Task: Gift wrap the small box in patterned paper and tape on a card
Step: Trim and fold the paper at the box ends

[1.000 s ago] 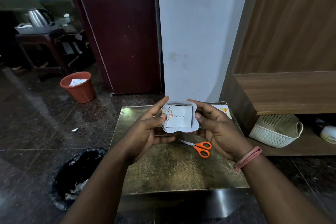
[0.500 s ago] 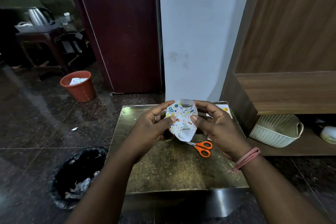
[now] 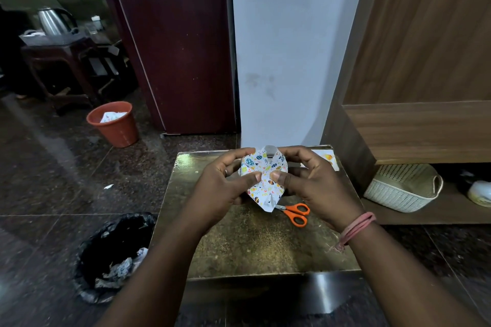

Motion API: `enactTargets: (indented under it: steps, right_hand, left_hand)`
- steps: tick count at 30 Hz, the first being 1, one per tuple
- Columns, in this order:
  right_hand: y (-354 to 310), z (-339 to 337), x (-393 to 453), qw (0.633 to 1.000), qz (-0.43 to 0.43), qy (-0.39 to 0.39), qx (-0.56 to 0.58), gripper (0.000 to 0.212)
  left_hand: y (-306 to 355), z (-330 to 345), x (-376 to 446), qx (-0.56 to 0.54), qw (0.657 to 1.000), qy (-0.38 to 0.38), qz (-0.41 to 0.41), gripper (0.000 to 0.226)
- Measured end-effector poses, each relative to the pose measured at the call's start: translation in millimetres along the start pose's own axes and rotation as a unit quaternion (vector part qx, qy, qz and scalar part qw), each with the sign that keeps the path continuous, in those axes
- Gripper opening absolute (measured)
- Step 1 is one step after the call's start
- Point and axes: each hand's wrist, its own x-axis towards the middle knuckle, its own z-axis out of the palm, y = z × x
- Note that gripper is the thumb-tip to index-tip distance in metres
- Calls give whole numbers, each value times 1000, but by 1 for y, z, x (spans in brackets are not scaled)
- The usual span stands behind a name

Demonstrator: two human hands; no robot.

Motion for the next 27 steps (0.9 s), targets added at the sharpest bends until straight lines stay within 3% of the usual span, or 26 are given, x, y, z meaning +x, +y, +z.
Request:
enactTargets:
  steps: [17,23,27]
  right_hand:
    - [7,-2,6,999,-20,5,-48,32]
    - [1,-2,4,1000,2,15,-10,28]
    - [0,-2,4,1000,9,30,2,29]
  left_hand:
    - [4,13,-5,-26,999,22,17,26]
    - [1,10,-5,-87,996,-16,-16,45]
    - [-7,13,-1,-25,999,37,28,34]
